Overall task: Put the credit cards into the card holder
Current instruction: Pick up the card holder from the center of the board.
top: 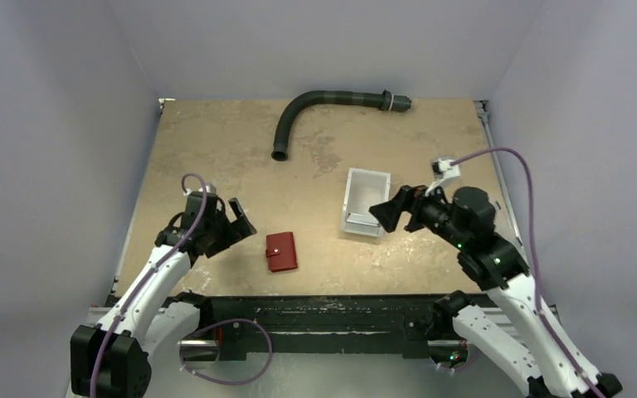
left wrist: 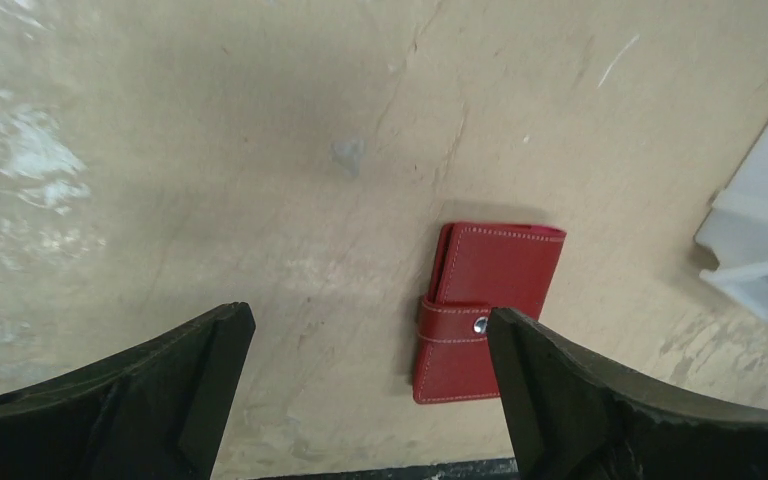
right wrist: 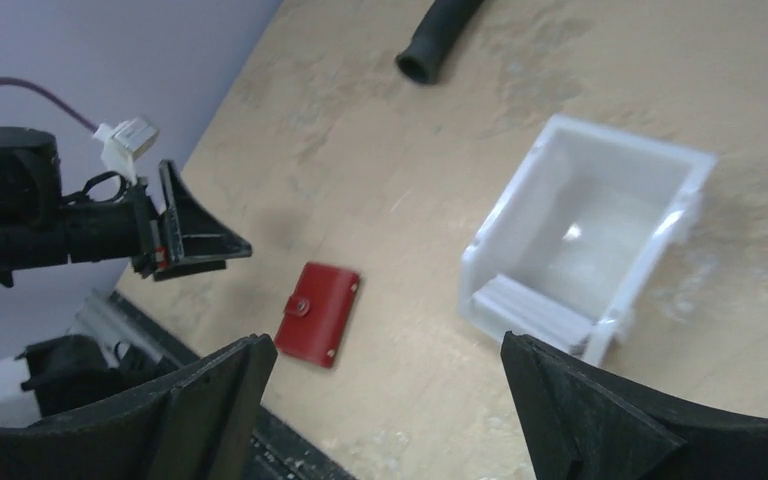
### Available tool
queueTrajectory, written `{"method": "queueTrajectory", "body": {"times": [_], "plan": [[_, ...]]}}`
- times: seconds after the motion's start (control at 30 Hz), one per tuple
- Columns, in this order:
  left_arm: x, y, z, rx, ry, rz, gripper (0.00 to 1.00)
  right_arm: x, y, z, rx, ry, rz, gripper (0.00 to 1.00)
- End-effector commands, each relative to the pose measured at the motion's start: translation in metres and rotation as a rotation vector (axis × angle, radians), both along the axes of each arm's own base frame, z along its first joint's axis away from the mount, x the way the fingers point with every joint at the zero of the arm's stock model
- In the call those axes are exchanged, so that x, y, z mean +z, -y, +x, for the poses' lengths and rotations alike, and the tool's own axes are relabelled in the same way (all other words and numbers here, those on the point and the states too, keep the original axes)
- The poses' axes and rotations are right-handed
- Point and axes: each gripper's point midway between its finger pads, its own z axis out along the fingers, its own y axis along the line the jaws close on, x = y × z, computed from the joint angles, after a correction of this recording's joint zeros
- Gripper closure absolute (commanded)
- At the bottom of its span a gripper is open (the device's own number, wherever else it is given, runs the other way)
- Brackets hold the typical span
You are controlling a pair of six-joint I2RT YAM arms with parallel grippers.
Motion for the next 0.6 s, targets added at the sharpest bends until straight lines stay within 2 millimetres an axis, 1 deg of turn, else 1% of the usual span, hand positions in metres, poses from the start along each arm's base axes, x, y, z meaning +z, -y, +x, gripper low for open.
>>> {"method": "queueTrajectory", "body": {"times": [0.0,0.07,0.13,0.2,0.23,0.33,0.43,0.5,0.57], "plan": [[0.016,0.031,0.01,-0.033,0.115,-0.154,0.05,-0.019,-0.049,-0.009,0.199,-0.086,0.117,0.01],[0.005,0.036,0.009,-0.052,0.104,-0.165,0.07,-0.029,-0.063,-0.012,0.219,-0.11,0.125,0.03],[-0.012,0.041,0.004,-0.072,0.066,-0.161,0.08,-0.043,-0.081,-0.016,0.238,-0.151,0.115,0.07],[-0.026,0.05,0.001,-0.111,0.038,-0.173,0.09,-0.058,-0.109,-0.027,0.281,-0.195,0.085,0.12],[-0.032,0.054,-0.001,-0.129,0.027,-0.184,0.09,-0.071,-0.122,-0.029,0.285,-0.226,0.05,0.13],[-0.039,0.071,0.001,-0.188,0.054,-0.208,0.14,-0.098,-0.152,-0.034,0.3,-0.287,-0.012,0.17],[-0.043,0.08,0.004,-0.217,0.067,-0.205,0.21,-0.117,-0.17,-0.029,0.298,-0.318,-0.029,0.26],[-0.045,0.084,0.006,-0.232,0.069,-0.204,0.29,-0.124,-0.179,-0.022,0.293,-0.321,-0.034,0.31],[-0.048,0.088,0.006,-0.245,0.066,-0.205,0.37,-0.137,-0.183,-0.017,0.277,-0.339,-0.06,0.36]]}}
